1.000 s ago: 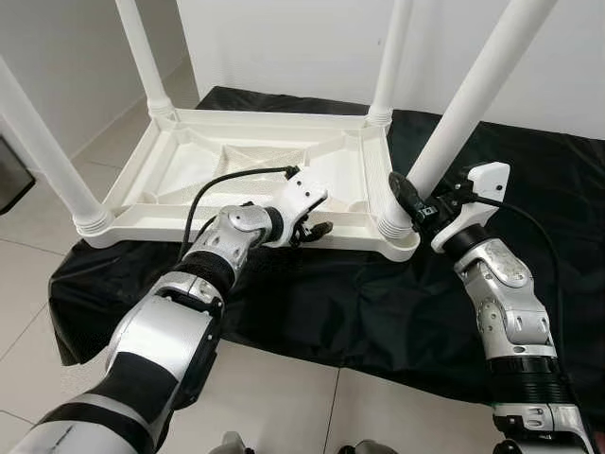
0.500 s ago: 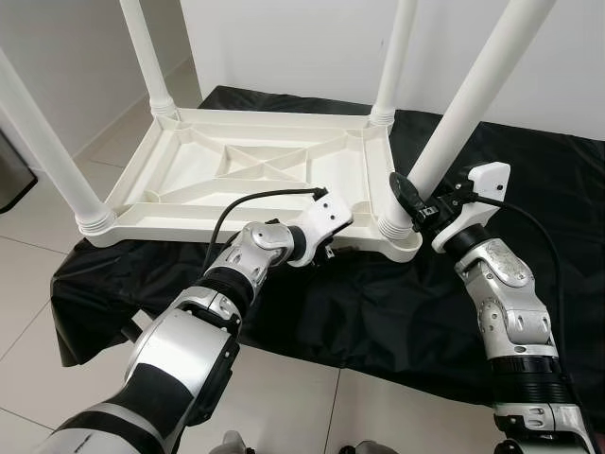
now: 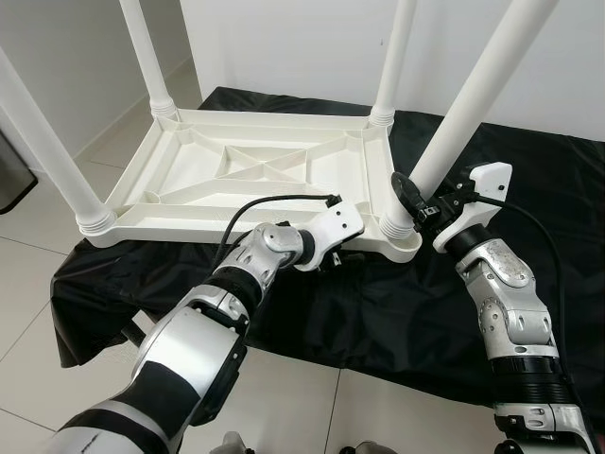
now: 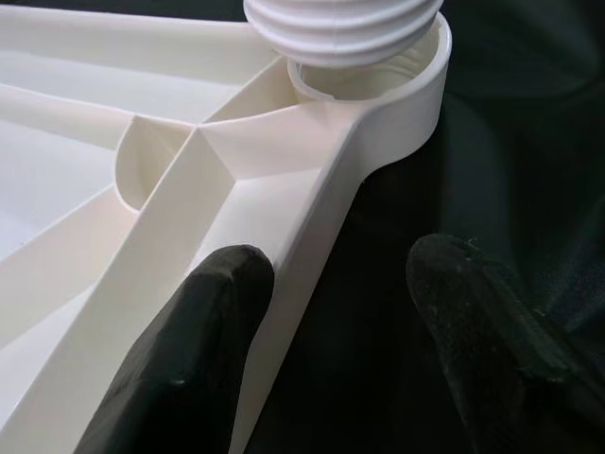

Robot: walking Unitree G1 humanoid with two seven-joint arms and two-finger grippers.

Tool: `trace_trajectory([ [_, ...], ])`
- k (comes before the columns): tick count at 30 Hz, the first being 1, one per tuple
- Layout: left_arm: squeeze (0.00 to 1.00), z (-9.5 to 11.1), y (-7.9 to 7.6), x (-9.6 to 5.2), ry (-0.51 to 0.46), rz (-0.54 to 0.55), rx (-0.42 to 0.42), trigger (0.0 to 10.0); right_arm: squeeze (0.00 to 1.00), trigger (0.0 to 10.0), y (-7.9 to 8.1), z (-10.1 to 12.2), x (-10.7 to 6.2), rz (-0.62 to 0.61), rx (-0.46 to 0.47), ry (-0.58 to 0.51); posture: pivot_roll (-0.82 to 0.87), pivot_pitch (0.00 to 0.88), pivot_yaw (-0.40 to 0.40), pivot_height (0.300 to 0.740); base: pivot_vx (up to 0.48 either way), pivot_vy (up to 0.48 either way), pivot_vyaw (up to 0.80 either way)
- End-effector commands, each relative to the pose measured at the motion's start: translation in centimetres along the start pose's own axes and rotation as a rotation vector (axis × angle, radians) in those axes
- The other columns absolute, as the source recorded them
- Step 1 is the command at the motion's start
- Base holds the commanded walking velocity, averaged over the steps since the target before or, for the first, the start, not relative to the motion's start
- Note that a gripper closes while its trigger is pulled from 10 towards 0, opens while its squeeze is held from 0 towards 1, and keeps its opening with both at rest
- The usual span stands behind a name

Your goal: Building children table

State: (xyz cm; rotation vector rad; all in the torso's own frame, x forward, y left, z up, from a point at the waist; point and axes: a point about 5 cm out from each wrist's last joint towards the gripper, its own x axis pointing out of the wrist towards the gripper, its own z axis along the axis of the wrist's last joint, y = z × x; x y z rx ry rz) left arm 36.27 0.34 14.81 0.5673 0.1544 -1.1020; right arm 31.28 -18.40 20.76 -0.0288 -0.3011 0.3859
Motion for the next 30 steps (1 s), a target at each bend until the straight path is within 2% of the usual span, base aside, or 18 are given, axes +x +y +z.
trace_trajectory([
  [1, 0.00, -0.6, 0.4, 0.0, 0.045, 0.081, -0.011, 10.0, 0.00, 10.0, -0.1, 0.6, 0.0, -0.002, -0.010, -0.018, -0.15, 0.000, 0.037, 0.740, 0.000, 0.000, 0.00],
  [6, 0.00, -0.9, 1.3, -0.5, 0.077, 0.151, -0.027, 10.0, 0.00, 10.0, -0.1, 0.5, -0.1, -0.003, -0.010, -0.018, -0.15, 0.000, 0.039, 0.740, 0.000, 0.000, 0.00],
  [20, 0.00, -1.9, 1.1, -0.7, 0.125, 0.139, -0.005, 10.0, 0.00, 10.0, 0.1, 0.5, 0.0, 0.001, -0.006, -0.017, -0.15, 0.000, 0.039, 0.740, 0.000, 0.000, 0.00],
  [28, 0.00, -1.3, 1.3, -0.8, 0.066, 0.128, -0.022, 10.0, 0.00, 10.0, 0.1, 0.4, -0.1, -0.007, 0.000, -0.016, -0.15, 0.000, 0.037, 0.740, 0.000, 0.000, 0.00],
  [30, 0.00, -0.2, 2.3, -1.7, -0.030, 0.104, -0.034, 10.0, 0.00, 10.0, 0.0, 0.3, 0.0, -0.011, 0.002, -0.017, -0.13, 0.000, 0.030, 0.740, 0.000, 0.000, 0.00],
])
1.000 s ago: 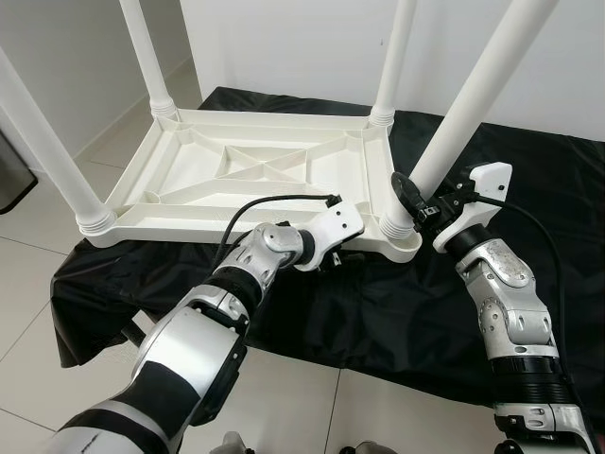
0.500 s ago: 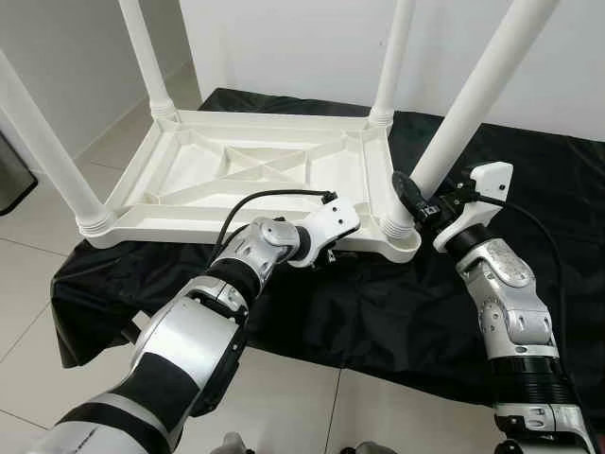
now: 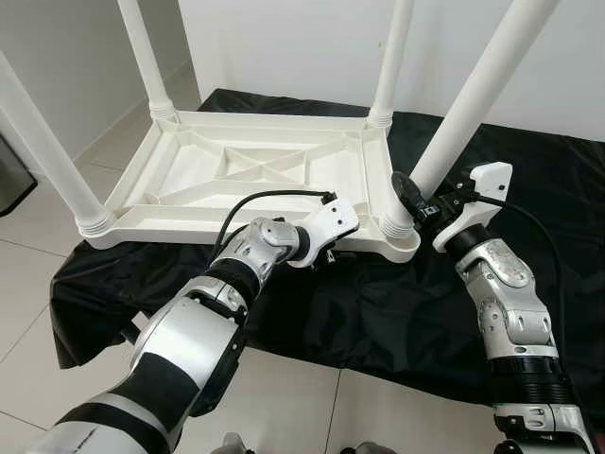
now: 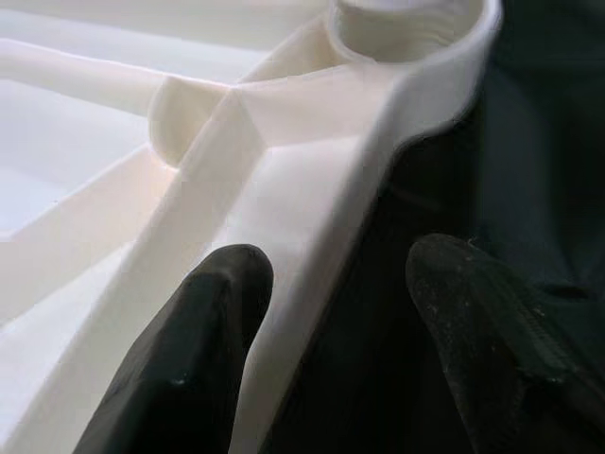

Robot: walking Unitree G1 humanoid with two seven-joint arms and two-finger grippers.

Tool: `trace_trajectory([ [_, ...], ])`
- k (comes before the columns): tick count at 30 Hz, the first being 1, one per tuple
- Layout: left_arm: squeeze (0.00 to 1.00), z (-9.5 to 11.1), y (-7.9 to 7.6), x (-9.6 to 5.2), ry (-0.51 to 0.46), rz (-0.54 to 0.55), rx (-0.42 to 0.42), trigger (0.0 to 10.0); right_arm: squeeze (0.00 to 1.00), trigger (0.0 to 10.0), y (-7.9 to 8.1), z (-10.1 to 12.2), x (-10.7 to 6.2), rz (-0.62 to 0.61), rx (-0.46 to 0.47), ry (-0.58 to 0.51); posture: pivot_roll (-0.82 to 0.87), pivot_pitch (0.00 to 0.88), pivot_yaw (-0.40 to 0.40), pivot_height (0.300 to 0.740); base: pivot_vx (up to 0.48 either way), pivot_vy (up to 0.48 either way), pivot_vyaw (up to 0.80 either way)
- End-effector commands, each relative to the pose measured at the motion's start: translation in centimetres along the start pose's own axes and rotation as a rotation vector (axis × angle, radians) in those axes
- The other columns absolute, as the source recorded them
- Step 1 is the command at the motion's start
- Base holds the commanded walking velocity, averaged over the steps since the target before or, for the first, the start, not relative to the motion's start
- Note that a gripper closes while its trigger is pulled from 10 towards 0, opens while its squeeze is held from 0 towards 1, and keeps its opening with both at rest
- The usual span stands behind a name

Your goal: Building children table

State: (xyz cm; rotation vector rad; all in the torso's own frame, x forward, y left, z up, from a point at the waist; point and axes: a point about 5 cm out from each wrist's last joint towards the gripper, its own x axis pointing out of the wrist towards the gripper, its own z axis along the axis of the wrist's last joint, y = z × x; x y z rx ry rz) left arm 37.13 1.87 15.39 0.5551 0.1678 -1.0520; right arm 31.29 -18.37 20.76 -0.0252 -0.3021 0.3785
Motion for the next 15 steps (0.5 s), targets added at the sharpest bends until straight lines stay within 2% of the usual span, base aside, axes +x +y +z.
trace_trajectory([
  [1, 0.00, 0.6, 1.4, -1.0, -0.081, 0.055, -0.014, 10.0, 0.00, 10.0, -0.1, 0.3, 0.1, -0.005, 0.002, -0.017, -0.13, 0.000, 0.030, 0.740, 0.000, 0.000, 0.00],
  [5, 0.00, 1.9, 3.1, -2.6, -0.192, 0.066, -0.064, 10.0, 0.00, 10.0, -0.3, 0.6, 0.6, -0.011, 0.005, -0.032, -0.11, 0.000, 0.020, 0.740, 0.000, 0.000, 0.00],
  [6, 0.00, 1.9, 3.1, -2.6, -0.192, 0.066, -0.064, 10.0, 0.00, 10.0, -0.3, 0.6, 0.6, -0.011, 0.005, -0.032, -0.11, 0.000, 0.020, 0.740, 0.000, 0.000, 0.00],
  [8, 0.00, 2.9, 4.2, -3.8, -0.264, 0.082, -0.088, 10.0, 0.00, 10.0, -0.5, 0.8, 1.1, -0.013, 0.008, -0.044, -0.10, 0.000, 0.011, 0.740, 0.000, 0.000, 0.00],
  [11, 0.00, 3.2, 4.6, -4.2, -0.289, 0.088, -0.098, 10.0, 0.00, 10.0, -0.5, 0.8, 1.3, -0.014, 0.008, -0.045, -0.09, 0.000, 0.010, 0.740, 0.000, 0.000, 0.00],
  [14, 0.00, 3.5, 5.2, -4.9, -0.327, 0.143, -0.123, 10.0, 0.00, 10.0, -0.6, 0.7, 1.7, -0.029, 0.022, -0.062, -0.08, 0.000, 0.003, 0.740, 0.000, 0.000, 0.00],
  [15, 0.00, 3.5, 5.5, -5.1, -0.347, 0.206, -0.152, 10.0, 0.00, 10.0, -0.7, 0.6, 1.9, -0.050, 0.032, -0.068, -0.07, 0.000, 0.000, 0.740, 0.000, 0.000, 0.00],
])
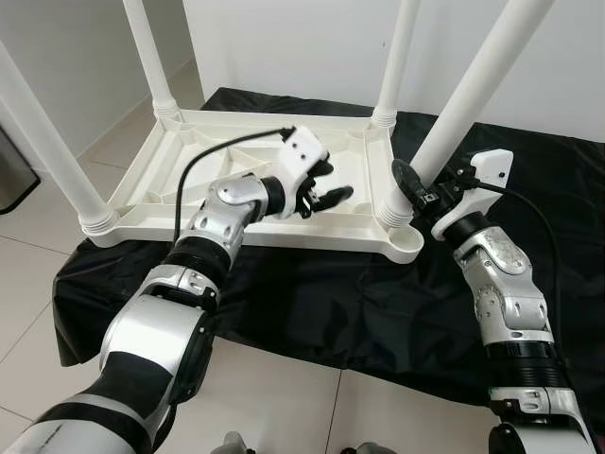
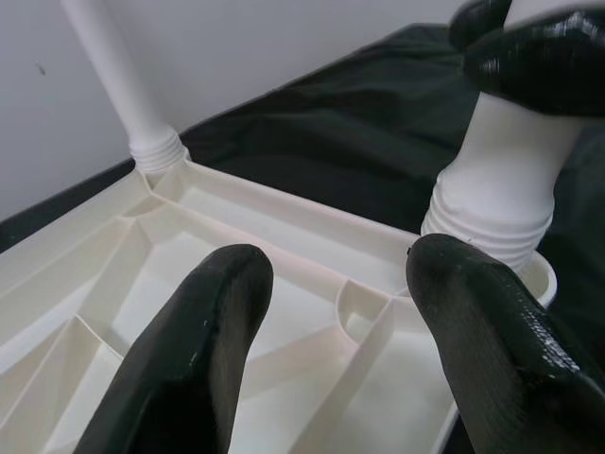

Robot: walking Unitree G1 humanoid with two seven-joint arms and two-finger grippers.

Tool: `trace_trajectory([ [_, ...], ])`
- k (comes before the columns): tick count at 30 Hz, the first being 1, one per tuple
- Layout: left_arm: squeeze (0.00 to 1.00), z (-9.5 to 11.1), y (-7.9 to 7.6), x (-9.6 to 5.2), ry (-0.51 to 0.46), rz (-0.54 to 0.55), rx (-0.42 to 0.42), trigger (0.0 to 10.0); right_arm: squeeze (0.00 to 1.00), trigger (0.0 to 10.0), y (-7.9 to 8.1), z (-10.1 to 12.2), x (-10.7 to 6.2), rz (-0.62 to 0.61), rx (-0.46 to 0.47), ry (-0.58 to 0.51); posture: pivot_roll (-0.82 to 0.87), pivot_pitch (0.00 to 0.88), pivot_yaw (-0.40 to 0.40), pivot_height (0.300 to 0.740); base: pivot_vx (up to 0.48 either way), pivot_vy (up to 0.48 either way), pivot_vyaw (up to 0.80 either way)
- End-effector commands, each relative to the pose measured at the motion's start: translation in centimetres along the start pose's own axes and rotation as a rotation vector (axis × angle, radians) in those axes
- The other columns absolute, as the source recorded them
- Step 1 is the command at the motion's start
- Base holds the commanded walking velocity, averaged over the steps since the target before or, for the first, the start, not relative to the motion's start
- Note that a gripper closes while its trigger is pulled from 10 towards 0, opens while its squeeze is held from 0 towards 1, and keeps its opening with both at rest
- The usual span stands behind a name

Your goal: Building children table

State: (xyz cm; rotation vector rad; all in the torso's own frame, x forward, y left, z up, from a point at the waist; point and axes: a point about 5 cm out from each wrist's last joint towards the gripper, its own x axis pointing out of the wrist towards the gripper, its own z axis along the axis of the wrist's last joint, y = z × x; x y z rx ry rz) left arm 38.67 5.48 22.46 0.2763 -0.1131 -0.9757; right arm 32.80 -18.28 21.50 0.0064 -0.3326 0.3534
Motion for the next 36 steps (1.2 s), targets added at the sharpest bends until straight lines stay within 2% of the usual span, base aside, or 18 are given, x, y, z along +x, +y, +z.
trace_trajectory([
  [1, 0.00, -0.3, 0.4, -0.4, -0.006, 0.068, -0.030, 10.0, 0.00, 10.0, -0.1, 0.4, 0.4, -0.021, 0.011, -0.034, -0.07, 0.000, 0.000, 0.740, 0.000, 0.000, 0.00],
  [2, 0.00, -0.6, 0.9, -0.8, -0.017, 0.168, -0.034, 10.0, 0.00, 10.0, -0.1, 0.1, 0.6, -0.038, 0.014, -0.035, -0.07, 0.000, -0.001, 0.740, 0.000, 0.000, 0.00],
  [3, 0.00, -0.6, 0.9, -0.8, -0.017, 0.168, -0.034, 10.0, 0.00, 10.0, -0.1, 0.1, 0.6, -0.038, 0.014, -0.035, -0.07, 0.000, -0.001, 0.740, 0.000, 0.000, 0.00],
  [5, 0.00, -1.2, 1.8, -1.6, -0.048, 0.331, -0.095, 10.0, 0.00, 10.0, 0.0, -0.2, 0.9, -0.066, 0.023, -0.041, -0.06, 0.000, -0.001, 0.740, 0.000, 0.000, 0.00],
  [6, 0.00, -1.2, 1.8, -1.6, -0.048, 0.331, -0.095, 10.0, 0.00, 10.0, 0.0, -0.2, 0.9, -0.066, 0.023, -0.041, -0.06, 0.000, -0.001, 0.740, 0.000, 0.000, 0.00],
  [7, 0.00, -1.5, 2.3, -2.2, -0.050, 0.411, -0.094, 10.0, 0.00, 10.0, 0.1, -0.2, 1.0, -0.083, 0.027, -0.046, -0.06, 0.000, -0.003, 0.740, 0.000, 0.000, 0.00],
  [8, 0.00, -1.5, 2.3, -2.2, -0.050, 0.411, -0.094, 10.0, 0.00, 10.0, 0.1, -0.2, 1.0, -0.083, 0.027, -0.046, -0.06, 0.000, -0.003, 0.740, 0.000, 0.000, 0.00],
  [9, 0.00, -1.8, 2.8, -3.1, -0.060, 0.501, -0.096, 10.0, 0.00, 10.0, 0.2, -0.4, 1.2, -0.100, 0.030, -0.050, -0.05, 0.000, -0.005, 0.740, 0.000, 0.000, 0.00],
  [12, 0.00, -1.8, 2.8, -3.1, -0.060, 0.501, -0.096, 10.0, 0.00, 10.0, 0.2, -0.4, 1.2, -0.100, 0.030, -0.050, -0.05, 0.000, -0.005, 0.740, 0.000, 0.000, 0.00],
  [14, 0.00, -2.3, 3.5, -4.8, -0.097, 0.634, -0.109, 10.0, 0.00, 10.0, 0.5, -0.8, 1.5, -0.124, 0.051, -0.051, -0.05, 0.000, -0.009, 0.740, 0.000, 0.000, 0.00],
  [16, 0.00, -2.3, 3.5, -4.8, -0.097, 0.634, -0.109, 10.0, 0.00, 10.0, 0.5, -0.8, 1.5, -0.124, 0.051, -0.051, -0.05, 0.000, -0.009, 0.740, 0.000, 0.000, 0.00],
  [20, 0.00, -2.8, 3.1, -6.2, -0.151, 0.700, -0.131, 10.0, 0.00, 10.0, 1.7, -1.5, 2.3, -0.115, 0.069, -0.049, -0.04, 0.000, -0.021, 0.740, 0.000, 0.000, 0.00],
  [36, 0.00, -3.4, 2.6, -7.1, -0.145, 0.742, -0.128, 10.0, 0.00, 10.0, 2.1, -1.9, 3.1, -0.111, 0.069, -0.052, -0.03, 0.000, -0.028, 0.740, 0.000, 0.000, 0.00],
])
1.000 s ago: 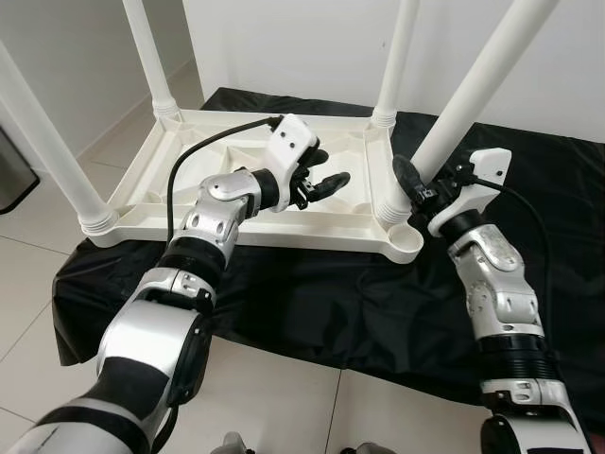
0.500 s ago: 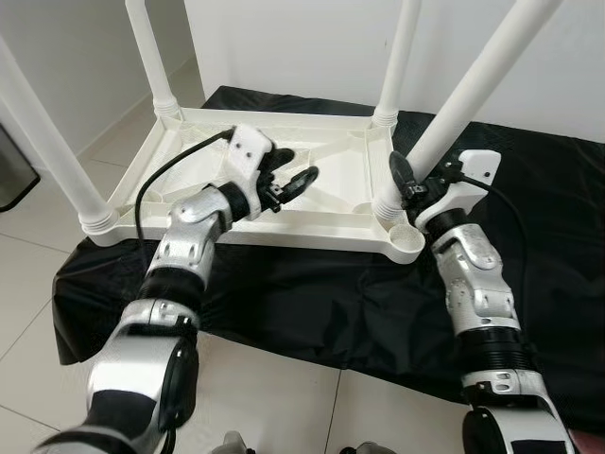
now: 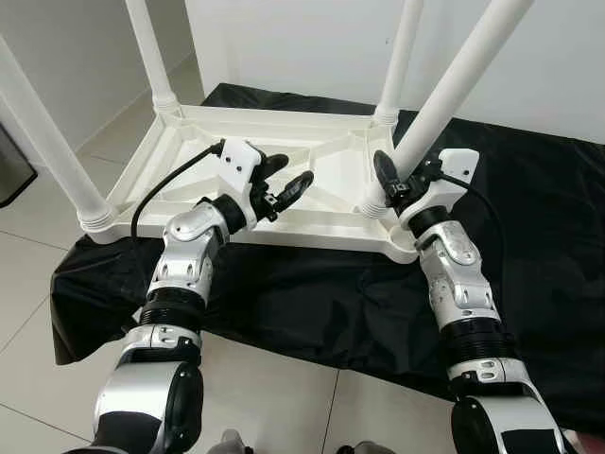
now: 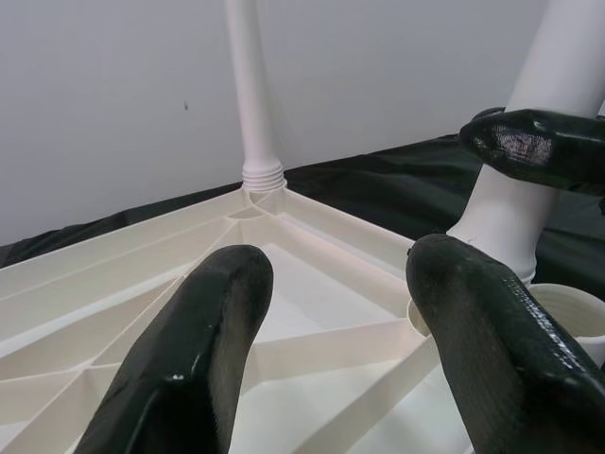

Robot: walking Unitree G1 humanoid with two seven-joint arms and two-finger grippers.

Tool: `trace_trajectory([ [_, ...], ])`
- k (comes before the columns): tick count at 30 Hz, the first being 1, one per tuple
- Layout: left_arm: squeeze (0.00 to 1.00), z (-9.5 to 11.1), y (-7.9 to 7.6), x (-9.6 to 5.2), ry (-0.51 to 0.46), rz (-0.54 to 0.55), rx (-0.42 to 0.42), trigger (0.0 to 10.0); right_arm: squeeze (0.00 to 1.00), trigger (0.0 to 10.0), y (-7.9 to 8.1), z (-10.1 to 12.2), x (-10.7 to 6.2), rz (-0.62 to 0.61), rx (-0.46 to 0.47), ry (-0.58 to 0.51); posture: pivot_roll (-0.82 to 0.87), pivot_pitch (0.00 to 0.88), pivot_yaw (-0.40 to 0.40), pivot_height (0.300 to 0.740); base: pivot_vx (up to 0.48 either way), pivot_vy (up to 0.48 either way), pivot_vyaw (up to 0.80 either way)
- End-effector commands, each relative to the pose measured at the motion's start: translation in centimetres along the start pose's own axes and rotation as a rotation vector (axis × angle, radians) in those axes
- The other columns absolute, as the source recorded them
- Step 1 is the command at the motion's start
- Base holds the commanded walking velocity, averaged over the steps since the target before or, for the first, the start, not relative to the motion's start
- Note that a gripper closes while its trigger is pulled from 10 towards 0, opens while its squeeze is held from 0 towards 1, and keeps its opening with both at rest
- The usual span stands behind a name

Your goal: Building children table

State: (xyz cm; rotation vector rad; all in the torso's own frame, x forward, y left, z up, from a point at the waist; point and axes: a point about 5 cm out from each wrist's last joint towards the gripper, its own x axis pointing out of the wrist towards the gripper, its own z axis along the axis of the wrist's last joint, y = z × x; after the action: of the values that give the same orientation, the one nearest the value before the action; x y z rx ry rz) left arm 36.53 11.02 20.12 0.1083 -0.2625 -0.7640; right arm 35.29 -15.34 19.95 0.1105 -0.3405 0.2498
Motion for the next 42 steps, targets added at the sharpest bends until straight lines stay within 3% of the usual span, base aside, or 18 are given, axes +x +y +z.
trace_trajectory([
  [1, 0.00, -0.2, 2.5, -1.0, 0.008, 0.511, -0.006, 10.0, 0.00, 10.0, 0.2, 0.5, 0.4, 0.009, -0.010, -0.026, -0.03, 0.000, -0.028, 0.740, 0.000, 0.000, 0.00],
  [13, 0.00, 0.5, 2.8, -1.5, -0.013, 0.566, 0.016, 10.0, 0.00, 10.0, 0.2, 0.5, 0.5, 0.027, -0.071, -0.025, -0.04, 0.000, -0.032, 0.740, 0.000, 0.000, -0.79],
  [30, 0.00, 0.5, 2.5, -2.3, -0.004, 0.627, 0.019, 10.0, 0.00, 10.0, 0.4, 0.3, 0.5, 0.030, -0.068, -0.029, -0.03, 0.000, -0.033, 0.740, 0.000, 0.000, -0.73],
  [42, 0.00, 0.3, 2.7, -3.3, 0.022, 0.657, 0.045, 10.0, 0.00, 10.0, 0.5, 0.2, 0.4, 0.045, -0.072, -0.031, -0.02, 0.000, -0.042, 0.740, 0.000, 0.000, 0.00],
])
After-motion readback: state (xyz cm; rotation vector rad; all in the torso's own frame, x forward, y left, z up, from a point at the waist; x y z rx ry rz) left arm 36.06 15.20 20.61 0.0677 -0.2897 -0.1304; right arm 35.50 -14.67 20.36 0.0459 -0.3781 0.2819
